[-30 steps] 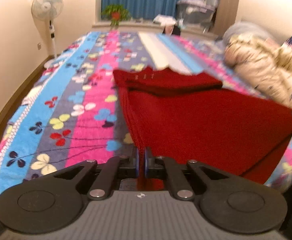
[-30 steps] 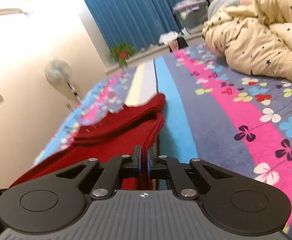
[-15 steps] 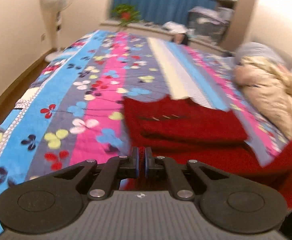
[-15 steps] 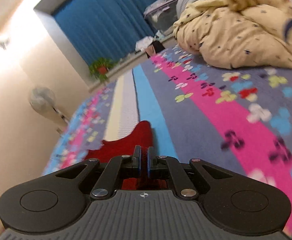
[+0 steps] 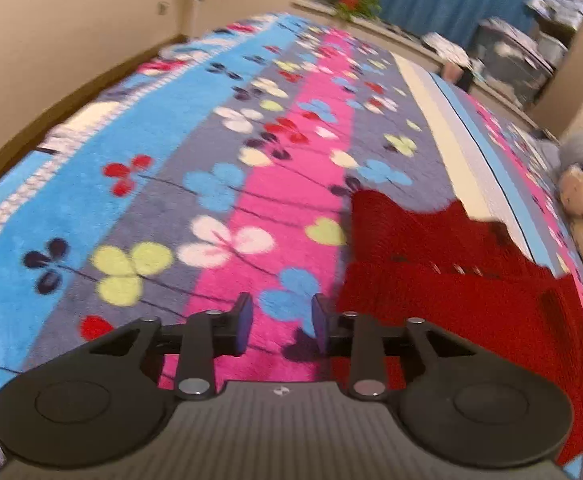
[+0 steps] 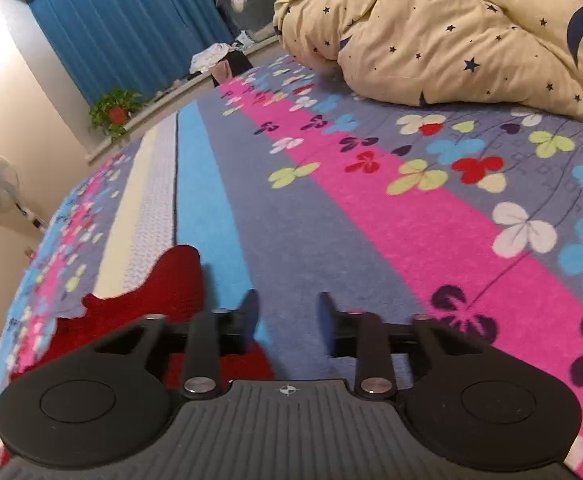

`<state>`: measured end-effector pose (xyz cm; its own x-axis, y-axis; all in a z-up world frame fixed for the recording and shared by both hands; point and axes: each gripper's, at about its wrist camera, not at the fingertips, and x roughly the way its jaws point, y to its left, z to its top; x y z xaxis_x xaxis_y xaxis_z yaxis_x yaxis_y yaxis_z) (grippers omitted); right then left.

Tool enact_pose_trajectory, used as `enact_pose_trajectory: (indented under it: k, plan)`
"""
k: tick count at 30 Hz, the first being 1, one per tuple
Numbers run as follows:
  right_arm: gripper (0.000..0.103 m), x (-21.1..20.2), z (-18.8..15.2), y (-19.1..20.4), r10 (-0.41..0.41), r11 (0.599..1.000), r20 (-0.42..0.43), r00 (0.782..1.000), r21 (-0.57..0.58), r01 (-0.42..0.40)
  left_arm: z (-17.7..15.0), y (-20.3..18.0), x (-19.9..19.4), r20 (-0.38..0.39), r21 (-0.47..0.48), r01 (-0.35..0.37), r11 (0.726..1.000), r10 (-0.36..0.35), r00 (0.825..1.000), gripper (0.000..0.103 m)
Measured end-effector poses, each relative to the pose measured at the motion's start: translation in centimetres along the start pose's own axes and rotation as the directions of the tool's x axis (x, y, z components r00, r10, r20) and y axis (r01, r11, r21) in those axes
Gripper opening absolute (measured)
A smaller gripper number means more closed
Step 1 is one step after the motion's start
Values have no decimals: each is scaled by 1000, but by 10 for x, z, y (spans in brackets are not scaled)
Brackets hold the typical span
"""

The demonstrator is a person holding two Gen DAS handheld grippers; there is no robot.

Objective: Fold small clothes

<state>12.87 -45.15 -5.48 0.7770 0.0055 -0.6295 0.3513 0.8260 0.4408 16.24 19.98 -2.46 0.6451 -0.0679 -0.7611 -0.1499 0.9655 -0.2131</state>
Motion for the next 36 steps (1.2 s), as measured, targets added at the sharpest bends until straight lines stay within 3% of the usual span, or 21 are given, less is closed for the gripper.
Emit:
enact_pose_trajectory:
  k: [2, 7, 12, 15, 16, 17, 18, 22, 24, 25, 27, 29, 30, 31, 32, 34, 36]
  plan:
    - [48, 0, -5, -1, 18, 1000, -43, 999, 0, -18, -3, -10, 5, -29, 27, 23, 999, -23, 999, 48]
    - [51, 16, -15, 4, 49, 997, -138, 989, -57, -57, -16, -36, 17, -67, 100, 45, 994, -39, 997, 60]
    - [52, 29, -35, 11, 25, 995, -262, 965, -84, -49, -24, -45, 36, -131, 122, 36, 992, -20, 991, 62]
    - [51, 28, -42, 20, -14, 988, -240, 971, -150, -23, -24, -45, 39, -127, 130, 32, 991, -15, 992, 61]
    - [47, 25, -43, 24, -22, 984, -223, 975, -176, -18, -25, -46, 38, -124, 138, 38, 990, -21, 992, 52]
    - [25, 23, -43, 27, -17, 981, -212, 977, -193, -24, -25, -47, 36, -117, 148, 56, 987, -38, 992, 25]
    - [11, 20, -43, 30, 2, 979, -204, 979, -201, -44, -25, -50, 34, -112, 162, 64, 985, -47, 993, 15]
    - [10, -7, -34, 46, 43, 966, -47, 998, -254, -53, -23, -61, 8, 75, 260, -30, 965, 11, 997, 8]
    - [9, -32, -26, 52, 109, 967, 101, 989, -243, -82, -17, -66, -13, 205, 270, -31, 962, -27, 978, 8]
    - [9, -43, -23, 56, 146, 964, 180, 973, -248, -99, -15, -68, -22, 269, 285, -43, 958, -37, 962, 7]
    - [8, -58, -18, 65, 186, 954, 329, 926, -286, -90, -12, -75, -37, 401, 310, -81, 947, -54, 914, 5]
    - [8, -54, -14, 72, 180, 951, 398, 900, -304, -55, -8, -81, -40, 513, 306, -161, 938, -20, 858, 0]
    - [9, -49, -11, 72, 166, 953, 406, 899, -299, -41, -5, -83, -37, 554, 280, -229, 932, 38, 832, 0]
    - [9, -37, -8, 72, 148, 956, 385, 911, -290, -33, 1, -80, -29, 562, 249, -275, 929, 92, 822, 0]
    - [9, -23, -5, 70, 125, 960, 349, 929, -278, -24, 9, -72, -18, 534, 214, -294, 932, 140, 834, 0]
    - [9, 16, 0, 64, 69, 970, 195, 978, -242, -20, 25, -50, 13, 392, 141, -271, 952, 197, 898, 0]
    - [9, 55, -5, 59, -37, 969, 43, 998, -245, 46, 31, -32, 38, 225, 77, -183, 980, 161, 961, 0]
